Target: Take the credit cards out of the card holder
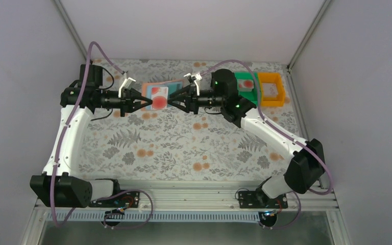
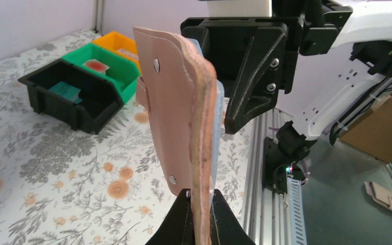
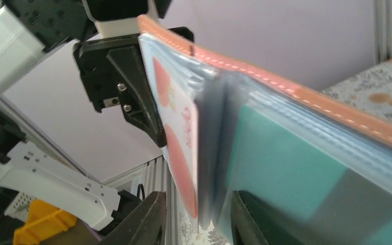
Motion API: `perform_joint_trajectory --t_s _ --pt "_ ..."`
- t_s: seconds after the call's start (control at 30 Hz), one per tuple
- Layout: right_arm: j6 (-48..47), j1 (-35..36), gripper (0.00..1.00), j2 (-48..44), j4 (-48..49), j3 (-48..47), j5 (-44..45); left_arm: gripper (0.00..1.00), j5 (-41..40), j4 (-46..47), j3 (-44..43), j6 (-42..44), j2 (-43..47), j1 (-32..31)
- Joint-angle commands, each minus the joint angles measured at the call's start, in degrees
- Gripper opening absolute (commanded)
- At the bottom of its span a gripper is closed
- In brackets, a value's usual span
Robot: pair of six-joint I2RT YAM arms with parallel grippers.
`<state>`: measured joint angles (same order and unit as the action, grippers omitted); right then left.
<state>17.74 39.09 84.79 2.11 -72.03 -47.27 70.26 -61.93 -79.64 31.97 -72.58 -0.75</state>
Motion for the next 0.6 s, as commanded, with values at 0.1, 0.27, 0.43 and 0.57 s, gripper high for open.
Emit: perform_joint_trajectory --t_s 0.1,0.27,0.43,0.57 --pt "-0.77 1.94 0.18 1.6 2.31 -2.75 -5.81 0.02 7.48 -1.3 -0.74 3.53 1.3 0.23" --pt "-1.92 1.95 0.05 0.48 2.48 -2.54 -7.45 0.02 7.95 -2.18 -0.35 4.66 1.48 0.3" --pt "-5.28 1.7 0.04 -0.24 -1.88 -2.92 -6.27 0.13 7.92 -2.45 0.17 5.19 1.38 0.56" --pt "-8.51 1.69 0.04 0.24 -7.14 -5.56 -6.6 0.19 7.61 -2.45 0.42 5.42 1.39 0.64"
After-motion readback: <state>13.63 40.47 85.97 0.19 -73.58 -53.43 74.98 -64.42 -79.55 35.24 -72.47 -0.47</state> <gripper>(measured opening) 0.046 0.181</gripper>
